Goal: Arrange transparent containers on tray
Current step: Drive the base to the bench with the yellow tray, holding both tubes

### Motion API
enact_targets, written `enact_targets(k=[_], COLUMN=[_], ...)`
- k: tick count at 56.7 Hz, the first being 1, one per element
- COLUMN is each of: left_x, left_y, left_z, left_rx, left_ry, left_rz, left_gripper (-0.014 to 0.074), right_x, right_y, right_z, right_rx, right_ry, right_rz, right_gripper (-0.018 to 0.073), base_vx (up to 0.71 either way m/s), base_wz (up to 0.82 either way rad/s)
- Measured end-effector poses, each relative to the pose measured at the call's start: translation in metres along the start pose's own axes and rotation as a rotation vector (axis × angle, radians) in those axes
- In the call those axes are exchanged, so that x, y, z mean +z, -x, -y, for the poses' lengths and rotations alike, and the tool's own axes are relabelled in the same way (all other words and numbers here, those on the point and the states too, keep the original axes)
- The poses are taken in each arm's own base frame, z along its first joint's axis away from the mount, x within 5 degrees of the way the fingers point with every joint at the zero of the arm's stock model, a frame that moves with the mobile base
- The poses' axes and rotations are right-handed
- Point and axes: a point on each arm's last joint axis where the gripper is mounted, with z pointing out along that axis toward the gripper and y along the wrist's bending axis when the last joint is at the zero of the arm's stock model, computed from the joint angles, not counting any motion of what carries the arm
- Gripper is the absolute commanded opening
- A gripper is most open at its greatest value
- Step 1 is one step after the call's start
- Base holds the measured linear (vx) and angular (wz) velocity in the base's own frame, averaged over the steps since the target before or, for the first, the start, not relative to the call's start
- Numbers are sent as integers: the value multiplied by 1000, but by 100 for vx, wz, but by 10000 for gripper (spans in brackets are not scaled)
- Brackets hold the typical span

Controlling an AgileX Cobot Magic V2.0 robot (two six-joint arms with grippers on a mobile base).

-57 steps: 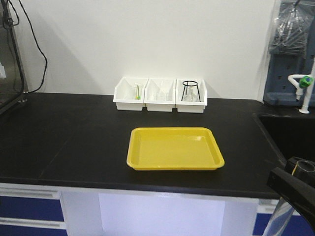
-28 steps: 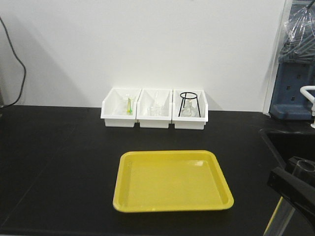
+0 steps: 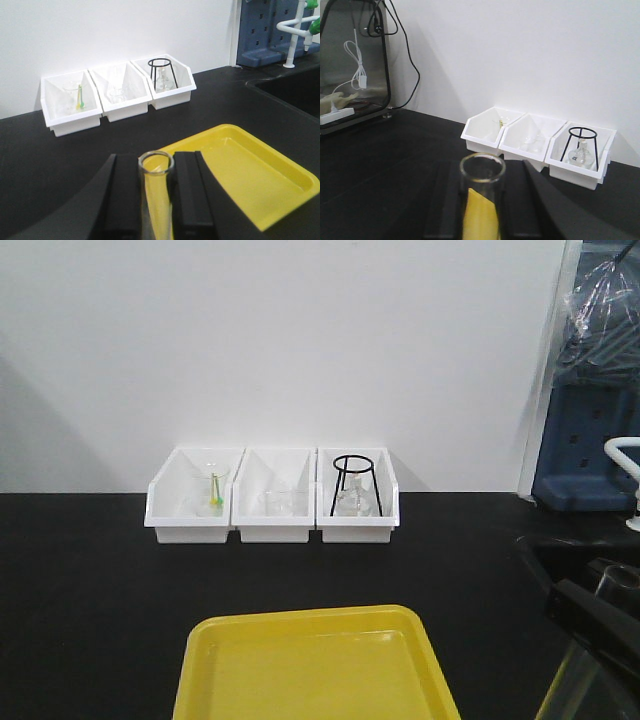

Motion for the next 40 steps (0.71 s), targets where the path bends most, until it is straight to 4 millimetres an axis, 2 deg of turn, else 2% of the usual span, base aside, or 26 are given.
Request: enact_targets(k=[17,40], left_x=[0,0], left_y=[0,0], left_z=[0,0], left_rx=[0,0], left_ry=[0,0], left_rz=[0,0], left_gripper=[-1,-1], right_x=[0,0], right_y=[0,0], right_z=[0,0], right_rx=[0,0], right_ry=[-1,-1], right_rz=[0,0], right_gripper=[-11,-11], base_vx=[17,5], base_wz=[-6,-1])
